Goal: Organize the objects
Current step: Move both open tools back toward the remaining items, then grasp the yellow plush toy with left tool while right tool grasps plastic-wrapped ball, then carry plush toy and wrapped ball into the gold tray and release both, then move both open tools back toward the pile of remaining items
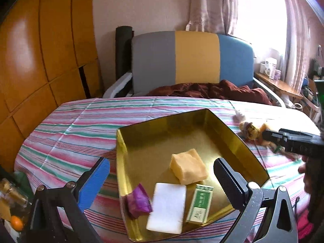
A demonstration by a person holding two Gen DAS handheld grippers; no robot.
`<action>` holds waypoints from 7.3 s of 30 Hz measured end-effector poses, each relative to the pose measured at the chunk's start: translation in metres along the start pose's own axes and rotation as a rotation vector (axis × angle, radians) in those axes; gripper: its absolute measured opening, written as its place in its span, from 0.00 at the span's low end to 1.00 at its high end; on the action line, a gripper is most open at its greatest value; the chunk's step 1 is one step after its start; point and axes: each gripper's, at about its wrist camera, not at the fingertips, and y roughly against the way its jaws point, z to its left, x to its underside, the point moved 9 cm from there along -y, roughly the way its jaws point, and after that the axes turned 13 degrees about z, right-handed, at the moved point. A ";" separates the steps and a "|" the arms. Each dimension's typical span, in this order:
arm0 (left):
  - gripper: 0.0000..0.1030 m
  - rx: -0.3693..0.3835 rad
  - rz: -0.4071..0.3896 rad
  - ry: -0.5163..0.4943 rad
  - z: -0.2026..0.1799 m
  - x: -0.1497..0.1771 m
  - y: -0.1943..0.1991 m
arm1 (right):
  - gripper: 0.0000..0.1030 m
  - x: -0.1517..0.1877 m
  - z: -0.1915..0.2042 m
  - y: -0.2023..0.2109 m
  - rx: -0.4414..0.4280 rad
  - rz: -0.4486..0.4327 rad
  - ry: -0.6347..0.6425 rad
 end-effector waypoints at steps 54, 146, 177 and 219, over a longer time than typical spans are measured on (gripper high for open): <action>0.55 0.304 0.389 -0.282 -0.256 -0.101 -0.174 | 0.86 -0.018 -0.227 0.030 0.085 -0.042 -0.396; 0.96 -0.013 0.033 0.227 0.080 0.001 -0.015 | 0.82 0.003 0.111 -0.021 0.002 0.084 0.239; 0.97 0.072 0.092 0.025 -0.009 0.016 -0.020 | 0.82 0.003 -0.100 0.039 0.224 0.001 -0.146; 0.97 0.313 0.205 -0.397 -0.280 -0.061 -0.100 | 0.82 0.025 -0.256 0.043 0.117 0.004 -0.628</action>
